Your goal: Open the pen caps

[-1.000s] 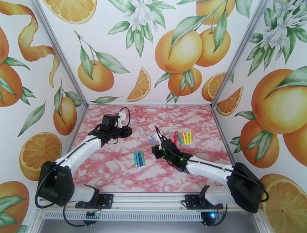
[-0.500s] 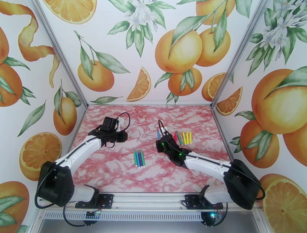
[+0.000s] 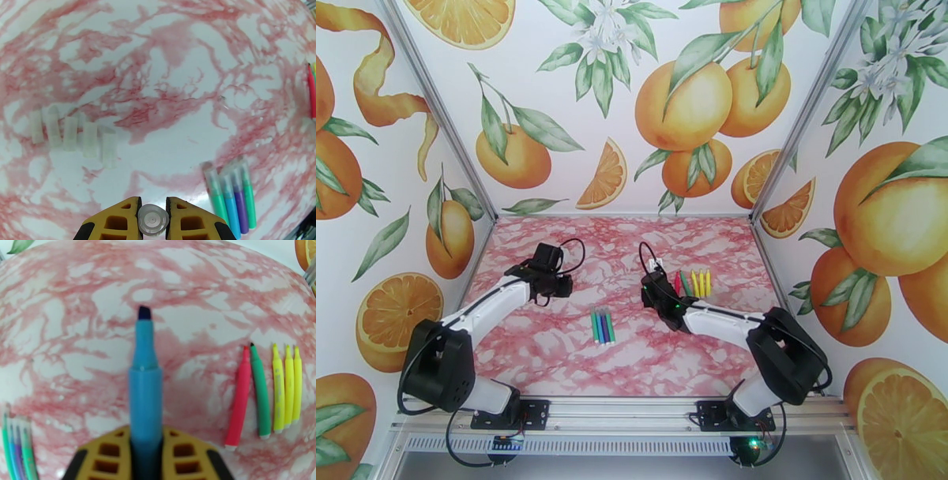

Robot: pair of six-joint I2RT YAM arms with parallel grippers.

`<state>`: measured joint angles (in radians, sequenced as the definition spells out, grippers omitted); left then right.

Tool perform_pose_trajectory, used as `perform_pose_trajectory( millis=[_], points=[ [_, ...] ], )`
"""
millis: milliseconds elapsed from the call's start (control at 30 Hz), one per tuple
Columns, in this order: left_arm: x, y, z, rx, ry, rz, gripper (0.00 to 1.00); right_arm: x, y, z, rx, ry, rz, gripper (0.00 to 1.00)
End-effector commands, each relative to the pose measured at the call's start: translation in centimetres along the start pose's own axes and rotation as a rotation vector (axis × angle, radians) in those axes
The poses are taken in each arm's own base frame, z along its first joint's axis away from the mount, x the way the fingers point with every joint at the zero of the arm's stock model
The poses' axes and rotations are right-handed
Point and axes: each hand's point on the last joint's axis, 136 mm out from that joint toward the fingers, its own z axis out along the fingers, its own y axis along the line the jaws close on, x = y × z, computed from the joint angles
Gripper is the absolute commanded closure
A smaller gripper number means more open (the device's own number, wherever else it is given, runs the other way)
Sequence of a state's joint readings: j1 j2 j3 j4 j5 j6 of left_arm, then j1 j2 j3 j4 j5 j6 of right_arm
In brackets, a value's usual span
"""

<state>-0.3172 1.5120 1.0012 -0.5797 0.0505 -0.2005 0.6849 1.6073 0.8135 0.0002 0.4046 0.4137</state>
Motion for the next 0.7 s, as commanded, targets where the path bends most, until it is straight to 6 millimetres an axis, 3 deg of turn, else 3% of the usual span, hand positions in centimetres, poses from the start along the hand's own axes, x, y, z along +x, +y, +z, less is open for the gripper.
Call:
perform_pose_trajectory(
  millis=[0,667],
  points=[
    [0.0,0.0,0.8,-0.013,0.017,0.028,1.0,-0.3,-1.3,0.8,0.069,0.006,0.027,1.0],
    [1.0,0.6,6.0,-0.109,0.149,0.095,0.99,1.9,-4.8,4.1,0.131,0.097,0.138,1.0]
  ],
)
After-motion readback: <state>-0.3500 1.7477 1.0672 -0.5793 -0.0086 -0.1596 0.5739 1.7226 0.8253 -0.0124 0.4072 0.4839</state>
